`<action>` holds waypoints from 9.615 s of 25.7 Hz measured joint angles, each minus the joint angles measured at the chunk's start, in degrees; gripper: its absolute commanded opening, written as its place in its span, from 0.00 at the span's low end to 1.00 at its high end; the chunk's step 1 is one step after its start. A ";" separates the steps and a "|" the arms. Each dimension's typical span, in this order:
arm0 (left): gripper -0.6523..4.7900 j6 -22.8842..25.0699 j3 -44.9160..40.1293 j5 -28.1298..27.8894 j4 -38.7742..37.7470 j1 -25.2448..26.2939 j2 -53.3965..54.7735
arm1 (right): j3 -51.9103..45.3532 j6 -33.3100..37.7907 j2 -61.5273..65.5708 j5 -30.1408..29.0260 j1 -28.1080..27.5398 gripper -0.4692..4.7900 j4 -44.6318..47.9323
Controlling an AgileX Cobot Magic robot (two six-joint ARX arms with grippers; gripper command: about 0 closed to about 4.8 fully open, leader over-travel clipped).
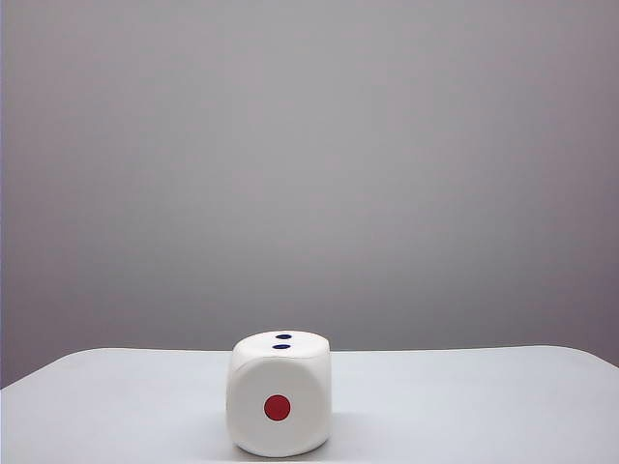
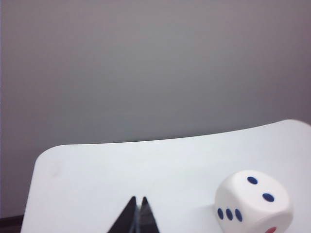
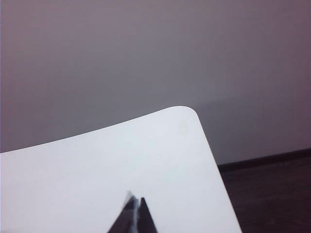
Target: Pick up the dice on the table and roll the dice.
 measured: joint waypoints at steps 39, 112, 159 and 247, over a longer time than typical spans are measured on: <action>0.29 14.23 53.20 3.34 -28.63 -0.24 54.69 | 64.13 -10.43 70.44 -29.81 -2.82 0.20 -13.68; 0.47 21.09 53.24 12.17 -34.62 -1.03 60.85 | 72.11 3.17 116.83 -44.41 21.14 0.23 -9.77; 0.46 15.96 53.22 20.92 -19.76 -1.05 60.83 | 73.57 -22.25 65.75 -21.20 18.21 1.00 -33.55; 0.11 -2.69 1.40 9.38 6.58 13.22 0.02 | 0.48 -9.29 -0.26 -2.34 -1.66 0.09 15.54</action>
